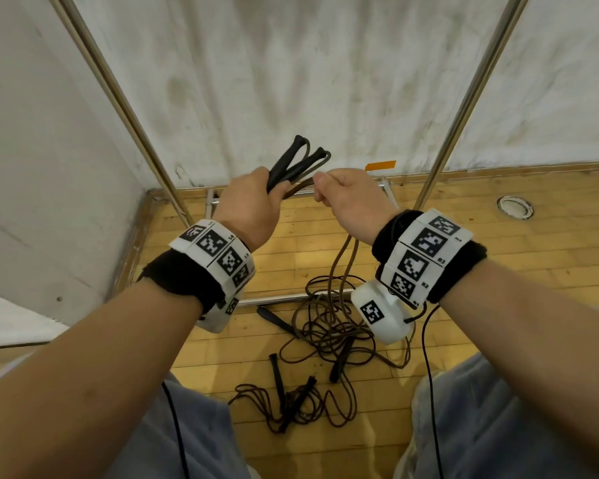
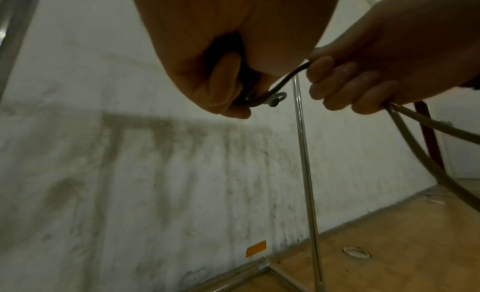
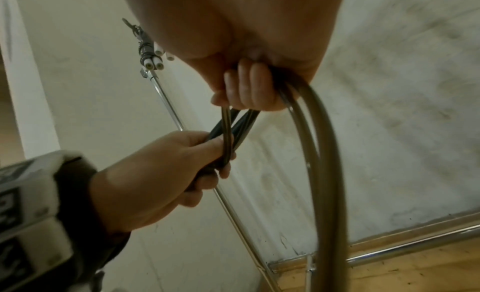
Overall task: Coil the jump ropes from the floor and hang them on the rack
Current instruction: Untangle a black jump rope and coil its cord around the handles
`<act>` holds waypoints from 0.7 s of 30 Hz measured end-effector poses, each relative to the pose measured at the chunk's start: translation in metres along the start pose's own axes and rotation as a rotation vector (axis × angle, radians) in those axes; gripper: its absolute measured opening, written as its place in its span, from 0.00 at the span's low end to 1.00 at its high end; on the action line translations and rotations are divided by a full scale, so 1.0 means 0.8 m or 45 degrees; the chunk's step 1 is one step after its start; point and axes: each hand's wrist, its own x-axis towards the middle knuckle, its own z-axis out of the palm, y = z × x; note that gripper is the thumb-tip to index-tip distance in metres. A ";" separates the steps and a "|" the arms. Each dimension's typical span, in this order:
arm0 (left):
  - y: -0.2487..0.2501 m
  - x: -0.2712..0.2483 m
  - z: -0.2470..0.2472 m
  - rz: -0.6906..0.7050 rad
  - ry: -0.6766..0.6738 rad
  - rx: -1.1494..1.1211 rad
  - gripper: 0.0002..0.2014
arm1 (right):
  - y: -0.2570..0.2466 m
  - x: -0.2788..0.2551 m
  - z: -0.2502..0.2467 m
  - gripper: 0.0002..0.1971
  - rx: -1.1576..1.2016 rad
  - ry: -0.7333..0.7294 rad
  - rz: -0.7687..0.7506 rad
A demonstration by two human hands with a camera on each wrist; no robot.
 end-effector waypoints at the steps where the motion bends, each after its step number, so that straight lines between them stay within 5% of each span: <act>1: 0.002 -0.002 0.002 0.017 -0.041 0.042 0.11 | 0.001 0.001 -0.001 0.21 0.020 0.010 0.015; 5: 0.005 -0.013 0.006 0.109 -0.258 0.064 0.07 | 0.004 0.002 -0.002 0.21 0.101 -0.046 0.047; 8: 0.005 -0.018 0.008 0.127 -0.336 0.159 0.15 | 0.003 -0.002 -0.003 0.21 0.175 -0.128 0.031; 11: 0.009 -0.023 0.018 0.206 -0.314 0.205 0.20 | 0.000 -0.008 0.001 0.21 0.144 -0.209 -0.017; 21: 0.003 -0.016 0.016 0.076 -0.246 0.307 0.11 | -0.002 -0.014 -0.006 0.22 0.132 -0.228 0.006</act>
